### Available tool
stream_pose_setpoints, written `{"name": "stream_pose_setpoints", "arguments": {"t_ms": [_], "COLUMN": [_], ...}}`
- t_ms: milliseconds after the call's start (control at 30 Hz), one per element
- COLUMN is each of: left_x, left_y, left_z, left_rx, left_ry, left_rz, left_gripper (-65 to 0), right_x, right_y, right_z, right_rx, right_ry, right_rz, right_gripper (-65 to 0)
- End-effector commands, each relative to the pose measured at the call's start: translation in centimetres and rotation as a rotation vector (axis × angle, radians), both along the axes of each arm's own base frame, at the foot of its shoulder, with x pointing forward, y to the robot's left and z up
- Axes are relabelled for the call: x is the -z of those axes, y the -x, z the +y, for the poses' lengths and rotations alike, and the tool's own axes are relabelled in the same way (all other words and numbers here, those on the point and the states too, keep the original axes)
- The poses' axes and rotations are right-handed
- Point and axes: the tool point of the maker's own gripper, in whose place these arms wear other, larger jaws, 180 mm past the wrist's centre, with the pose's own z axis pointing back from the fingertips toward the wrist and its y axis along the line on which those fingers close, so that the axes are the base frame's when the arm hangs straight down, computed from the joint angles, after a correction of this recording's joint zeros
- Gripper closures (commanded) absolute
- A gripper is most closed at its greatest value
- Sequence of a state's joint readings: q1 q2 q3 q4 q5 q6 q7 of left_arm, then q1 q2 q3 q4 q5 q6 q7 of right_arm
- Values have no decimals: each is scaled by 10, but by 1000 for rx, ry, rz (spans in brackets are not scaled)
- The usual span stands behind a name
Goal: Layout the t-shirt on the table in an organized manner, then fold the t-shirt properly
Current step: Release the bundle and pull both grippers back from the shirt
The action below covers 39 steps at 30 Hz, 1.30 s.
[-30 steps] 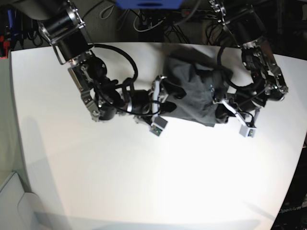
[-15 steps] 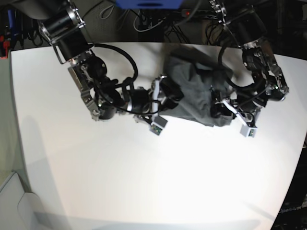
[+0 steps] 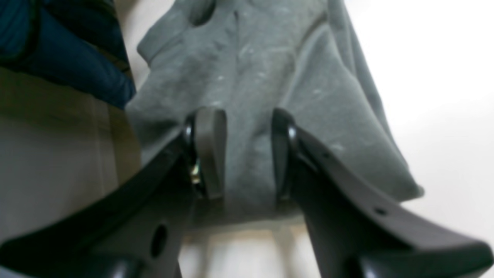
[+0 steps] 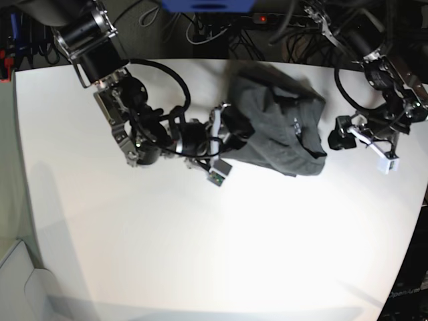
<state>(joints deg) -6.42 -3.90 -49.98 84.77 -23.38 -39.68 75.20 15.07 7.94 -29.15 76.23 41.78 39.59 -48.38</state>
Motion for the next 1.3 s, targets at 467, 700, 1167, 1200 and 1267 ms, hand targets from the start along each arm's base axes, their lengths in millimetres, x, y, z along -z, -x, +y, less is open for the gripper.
{"name": "stream_pose_setpoints", "arguments": {"t_ms": [467, 700, 1167, 1200, 1267], "left_x": [-56, -51, -4, -1, 7], "left_y": [36, 34, 42, 42, 46], "left_z": [9, -46, -105, -99, -89], "left_rx": [34, 64, 172, 166, 158], "left_ry": [-152, 75, 202, 184, 155], "left_rz": [-106, -188, -58, -50, -25], "left_gripper": [-187, -338, -404, -393, -379], "right_x": [-57, -45, -23, -22, -21], "right_y": [8, 25, 27, 27, 27], "right_z": [-1, 6, 2, 2, 2], "right_rx": [-70, -72, -58, -56, -55], "right_ry": [-28, -46, -20, -17, -17], "right_rz": [-186, -131, -62, -57, -54], "right_gripper": [-181, -185, -185, -185, -185]}}
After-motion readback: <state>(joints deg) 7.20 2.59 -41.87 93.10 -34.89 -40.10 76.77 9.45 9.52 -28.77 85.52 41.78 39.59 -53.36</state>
